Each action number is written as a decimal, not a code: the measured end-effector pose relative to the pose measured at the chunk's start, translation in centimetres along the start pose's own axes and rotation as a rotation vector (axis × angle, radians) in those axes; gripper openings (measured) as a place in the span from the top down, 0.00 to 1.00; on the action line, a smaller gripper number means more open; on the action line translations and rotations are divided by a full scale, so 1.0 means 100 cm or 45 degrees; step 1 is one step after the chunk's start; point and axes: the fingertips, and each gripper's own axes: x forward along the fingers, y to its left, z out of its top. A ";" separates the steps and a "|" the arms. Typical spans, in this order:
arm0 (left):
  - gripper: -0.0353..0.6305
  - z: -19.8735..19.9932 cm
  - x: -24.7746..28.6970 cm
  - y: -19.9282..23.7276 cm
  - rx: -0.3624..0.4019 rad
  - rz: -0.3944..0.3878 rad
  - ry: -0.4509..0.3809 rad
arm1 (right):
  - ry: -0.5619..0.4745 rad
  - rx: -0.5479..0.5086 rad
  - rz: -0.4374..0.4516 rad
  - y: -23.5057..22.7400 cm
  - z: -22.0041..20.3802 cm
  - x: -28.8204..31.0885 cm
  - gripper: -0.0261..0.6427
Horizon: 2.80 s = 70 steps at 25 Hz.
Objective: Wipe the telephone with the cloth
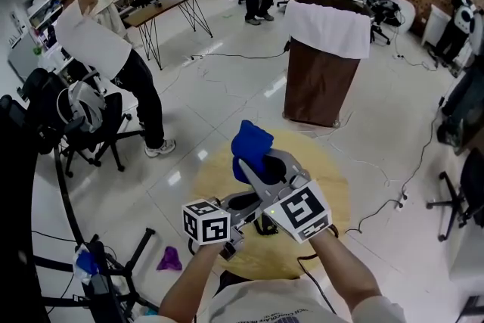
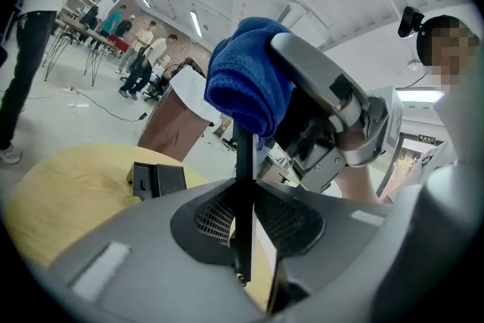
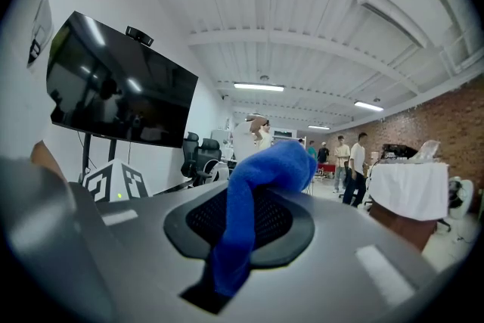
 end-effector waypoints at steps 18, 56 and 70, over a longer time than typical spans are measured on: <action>0.85 0.001 -0.002 -0.002 0.005 -0.010 0.000 | -0.037 -0.013 -0.105 -0.046 0.020 0.005 0.87; 0.85 0.026 -0.016 0.007 -0.049 0.002 -0.127 | 0.080 0.099 -0.237 -0.071 -0.041 -0.034 0.87; 0.85 0.039 -0.018 0.014 -0.046 0.023 -0.156 | 0.119 0.169 -0.200 -0.045 -0.077 -0.045 0.87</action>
